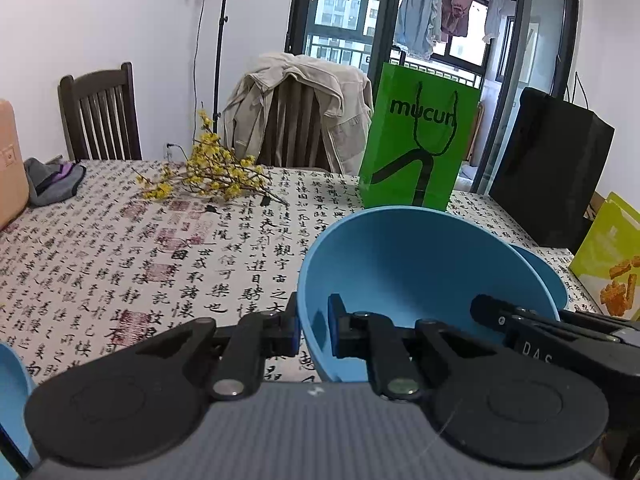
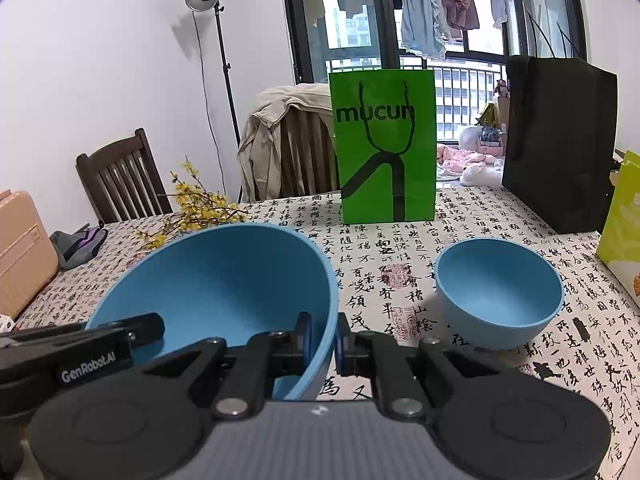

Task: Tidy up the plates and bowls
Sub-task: 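Carry the blue bowl toward the pink vase and red box with both grippers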

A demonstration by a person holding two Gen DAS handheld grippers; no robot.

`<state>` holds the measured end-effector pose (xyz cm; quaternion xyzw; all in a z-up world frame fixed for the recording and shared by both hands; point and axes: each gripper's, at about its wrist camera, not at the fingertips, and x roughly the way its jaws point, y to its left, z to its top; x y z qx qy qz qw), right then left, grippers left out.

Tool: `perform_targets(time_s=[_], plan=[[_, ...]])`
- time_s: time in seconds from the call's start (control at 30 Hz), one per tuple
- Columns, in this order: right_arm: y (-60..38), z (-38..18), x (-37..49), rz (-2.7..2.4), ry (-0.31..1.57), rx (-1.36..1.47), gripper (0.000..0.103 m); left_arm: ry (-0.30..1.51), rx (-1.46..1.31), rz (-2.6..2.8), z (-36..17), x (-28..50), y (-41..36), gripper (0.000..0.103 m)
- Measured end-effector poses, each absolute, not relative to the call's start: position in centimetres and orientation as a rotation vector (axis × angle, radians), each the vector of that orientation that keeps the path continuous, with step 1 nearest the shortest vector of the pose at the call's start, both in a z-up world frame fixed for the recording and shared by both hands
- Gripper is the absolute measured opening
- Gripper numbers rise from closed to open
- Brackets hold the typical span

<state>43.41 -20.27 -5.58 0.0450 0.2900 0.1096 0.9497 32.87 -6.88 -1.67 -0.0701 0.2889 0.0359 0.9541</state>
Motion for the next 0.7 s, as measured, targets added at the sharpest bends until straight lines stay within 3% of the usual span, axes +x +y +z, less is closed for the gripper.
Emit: perform_targets(time_s=[0.7], plan=[[-17.4,-4.7,39.4,0.233,0.554,0.088,0.012,0.551,-0.167,0.072,-1.2,29.0,-3.7,0.013]])
